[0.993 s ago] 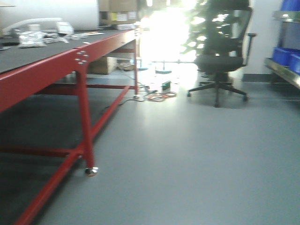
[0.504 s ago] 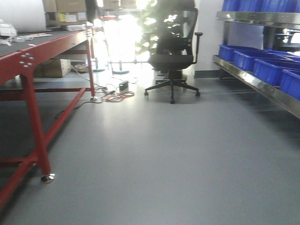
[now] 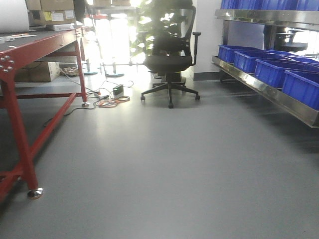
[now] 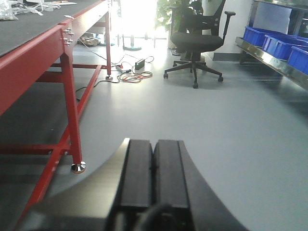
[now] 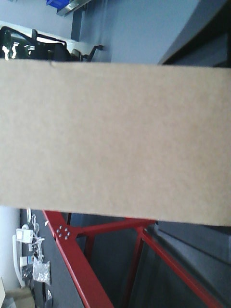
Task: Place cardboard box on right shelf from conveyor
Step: 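Drive away from the conveyor carrying the box in the right gripper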
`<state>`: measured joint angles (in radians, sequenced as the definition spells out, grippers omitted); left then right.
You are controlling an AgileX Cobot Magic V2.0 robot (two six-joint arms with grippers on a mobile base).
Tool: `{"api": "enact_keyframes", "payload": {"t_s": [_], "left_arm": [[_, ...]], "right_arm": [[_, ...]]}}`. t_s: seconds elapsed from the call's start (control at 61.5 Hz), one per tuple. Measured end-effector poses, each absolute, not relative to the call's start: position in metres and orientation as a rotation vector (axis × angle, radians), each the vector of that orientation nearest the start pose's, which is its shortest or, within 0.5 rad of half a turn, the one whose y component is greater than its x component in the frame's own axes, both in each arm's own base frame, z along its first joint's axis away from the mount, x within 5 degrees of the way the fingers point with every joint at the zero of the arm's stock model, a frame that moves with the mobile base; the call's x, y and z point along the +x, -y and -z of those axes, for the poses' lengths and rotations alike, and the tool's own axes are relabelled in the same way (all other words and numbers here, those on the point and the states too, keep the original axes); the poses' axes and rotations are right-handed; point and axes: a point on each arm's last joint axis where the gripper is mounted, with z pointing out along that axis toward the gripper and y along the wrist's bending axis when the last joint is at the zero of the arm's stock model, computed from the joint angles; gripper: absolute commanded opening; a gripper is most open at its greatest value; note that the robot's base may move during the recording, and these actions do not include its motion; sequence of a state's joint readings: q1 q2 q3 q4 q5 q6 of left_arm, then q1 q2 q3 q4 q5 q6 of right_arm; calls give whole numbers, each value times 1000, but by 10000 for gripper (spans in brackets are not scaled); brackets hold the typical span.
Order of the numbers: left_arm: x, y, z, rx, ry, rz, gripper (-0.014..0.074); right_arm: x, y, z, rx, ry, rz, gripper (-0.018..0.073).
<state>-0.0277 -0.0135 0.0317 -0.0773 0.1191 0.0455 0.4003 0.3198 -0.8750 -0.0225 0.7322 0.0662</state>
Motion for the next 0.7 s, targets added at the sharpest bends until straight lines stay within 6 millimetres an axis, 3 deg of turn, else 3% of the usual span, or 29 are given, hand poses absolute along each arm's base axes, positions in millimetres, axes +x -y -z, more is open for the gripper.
{"api": "enact_keyframes", "payload": {"t_s": [0.7], "left_arm": [[57, 2, -192, 4, -1621, 53, -116]], "right_arm": [[21, -7, -408, -281, -1649, -328, 223]]}}
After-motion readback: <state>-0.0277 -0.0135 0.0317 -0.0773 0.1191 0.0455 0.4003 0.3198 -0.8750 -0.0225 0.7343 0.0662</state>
